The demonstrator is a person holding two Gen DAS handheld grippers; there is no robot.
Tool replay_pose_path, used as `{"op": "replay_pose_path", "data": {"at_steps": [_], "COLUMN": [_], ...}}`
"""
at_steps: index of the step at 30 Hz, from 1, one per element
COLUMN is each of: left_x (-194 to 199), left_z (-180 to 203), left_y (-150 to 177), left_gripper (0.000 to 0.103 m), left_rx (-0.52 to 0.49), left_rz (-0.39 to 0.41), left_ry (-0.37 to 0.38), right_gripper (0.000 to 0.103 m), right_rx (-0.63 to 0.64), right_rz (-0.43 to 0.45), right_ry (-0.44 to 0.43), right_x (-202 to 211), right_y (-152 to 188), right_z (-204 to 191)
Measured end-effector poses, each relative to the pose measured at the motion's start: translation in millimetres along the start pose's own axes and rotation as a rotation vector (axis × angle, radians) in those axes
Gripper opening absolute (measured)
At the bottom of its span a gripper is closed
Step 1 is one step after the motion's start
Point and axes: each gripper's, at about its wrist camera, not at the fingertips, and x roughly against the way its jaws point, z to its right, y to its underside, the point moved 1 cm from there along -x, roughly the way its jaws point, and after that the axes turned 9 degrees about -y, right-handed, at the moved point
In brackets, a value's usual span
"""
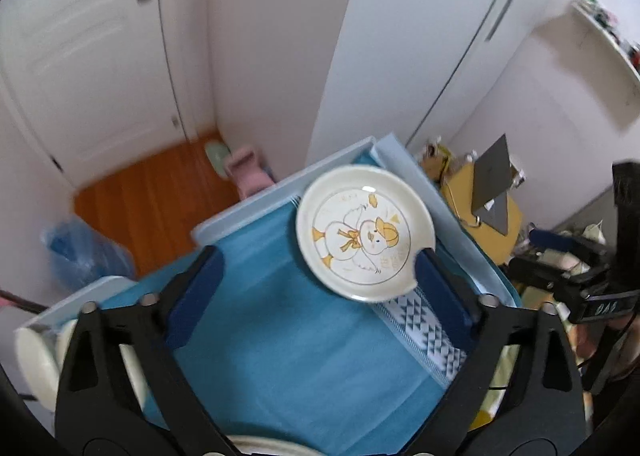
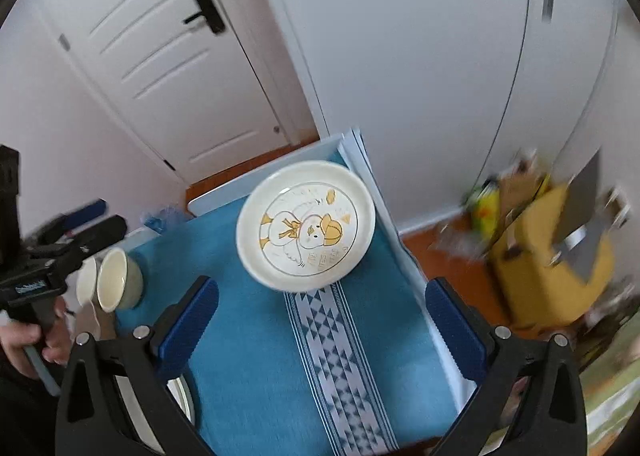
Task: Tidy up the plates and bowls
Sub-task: 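Grasp the rim of the small duck plate with both grippers, then carry the duck plate with both grippers and lower it onto the white plate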
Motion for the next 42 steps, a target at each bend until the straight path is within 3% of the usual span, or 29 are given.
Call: {"op": "replay_pose_path", "data": {"at_steps": [2, 6, 8, 15, 19, 22, 28, 32, 42], "left_x": [-29, -98, -119, -158, -165, -168, -172, -171, -118], "left_z": [0, 3, 1, 1, 3, 6, 3, 4, 10], "left_y": [-5, -14, -11, -13, -17, -18, -18, -17, -6], "left_gripper": [0.071, 0.052, 0.048, 0.035, 0.034, 0.022, 0.02, 0.019, 0.018], "left_rx": [0.014, 0.007, 0.005, 0.024, 0.028, 0.013, 0.031, 0.026, 0.06], "left_rz": [-0.057, -0.172, -0.198, -0.234, -0.232, -0.229, -0.214, -0.209, -0.134], "left_ry": [0.005, -0.026, -0.027, -0.032, -0.035, -0.05, -0.05, -0.079, -0.099], "right_gripper": [0.091, 0.069, 0.058, 0.042, 0.035, 0.031, 0.012, 0.011, 0.011], "right_rx": [-0.039, -0.105, -0.142, -0.177, -0.18, -0.179, -0.148, -0.165, -0.093], "right_rz": [-0.03, -0.097, -0.124, -0.123, -0.108, -0.099, -0.103, -0.104, -0.055], "right_ry": [-0.014, -0.071, -0.095, -0.146, -0.121, -0.087, -0.015, -0.037, -0.06], "right_x": [-21, -68, -89, -122, -129, -132, -139, -139, -114], "right_y": [-4, -4, -1, -13, -14, -15, -16, -17, -25], "right_z": [19, 46, 55, 65, 66, 65, 64, 70, 58]}}
